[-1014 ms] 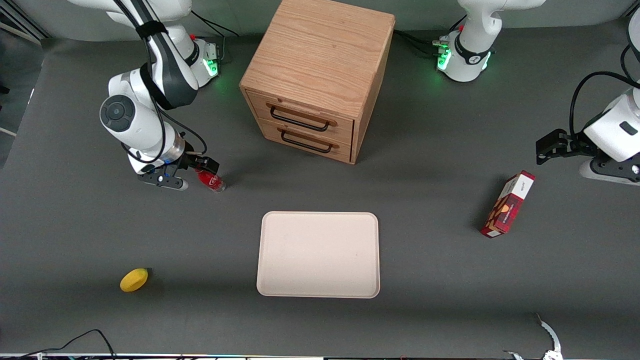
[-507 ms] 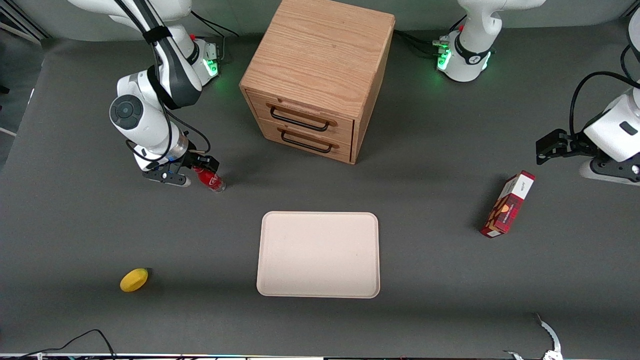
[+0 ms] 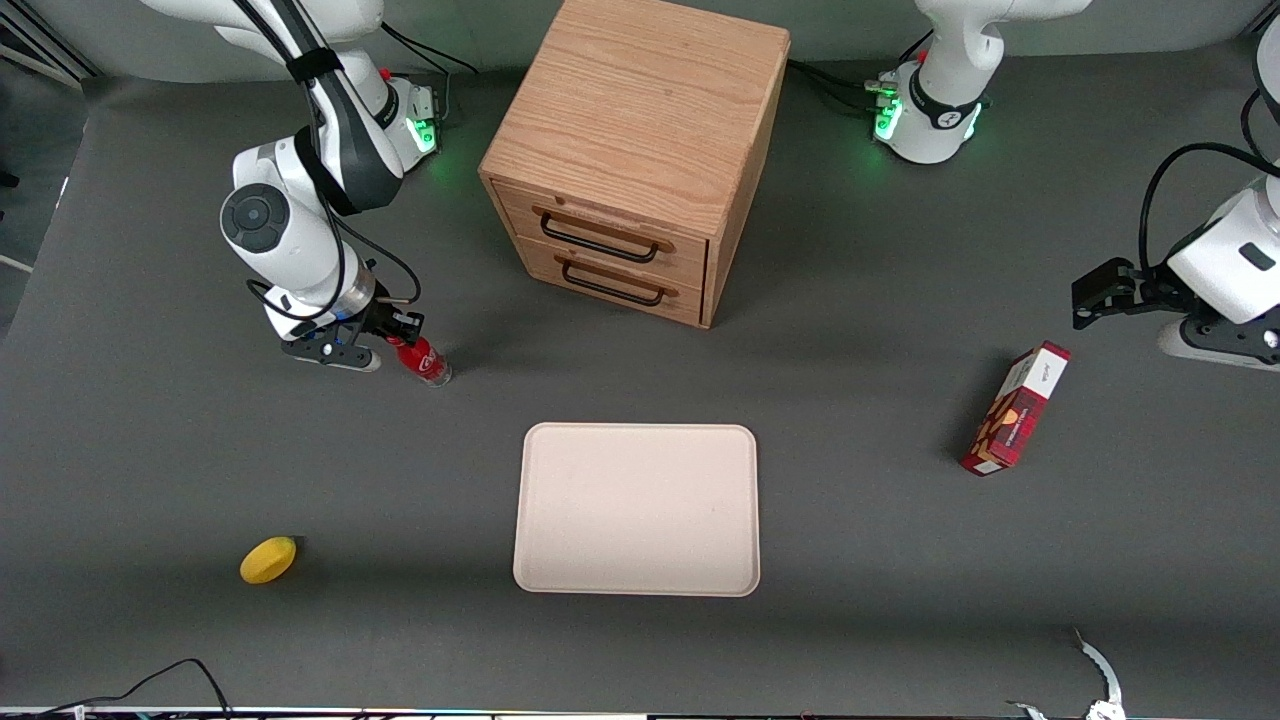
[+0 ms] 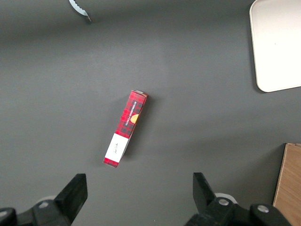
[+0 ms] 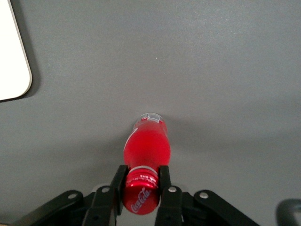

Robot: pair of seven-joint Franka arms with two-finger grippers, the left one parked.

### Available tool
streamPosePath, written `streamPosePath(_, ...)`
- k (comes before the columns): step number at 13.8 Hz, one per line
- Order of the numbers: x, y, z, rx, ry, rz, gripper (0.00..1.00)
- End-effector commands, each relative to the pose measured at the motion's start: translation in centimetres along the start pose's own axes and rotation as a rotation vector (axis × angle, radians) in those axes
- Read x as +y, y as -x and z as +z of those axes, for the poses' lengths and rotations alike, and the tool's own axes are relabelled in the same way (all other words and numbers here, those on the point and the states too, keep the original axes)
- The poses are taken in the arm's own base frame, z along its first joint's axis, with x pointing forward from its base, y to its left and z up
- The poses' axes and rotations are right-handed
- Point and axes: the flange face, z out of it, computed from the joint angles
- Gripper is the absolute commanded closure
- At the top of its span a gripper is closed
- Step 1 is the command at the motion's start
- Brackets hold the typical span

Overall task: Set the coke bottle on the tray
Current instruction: 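Lift the bottle off the table with the right gripper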

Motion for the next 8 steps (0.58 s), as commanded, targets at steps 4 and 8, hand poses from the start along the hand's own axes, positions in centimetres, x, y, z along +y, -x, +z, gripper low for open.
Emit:
streamPosePath(4, -1.3, -3.3, -12.1, 0.011, 0.018, -0.044, 1.0)
streamPosePath(8, -3.2, -8.3, -23.7, -0.018, -0.015, -0.05, 1.0)
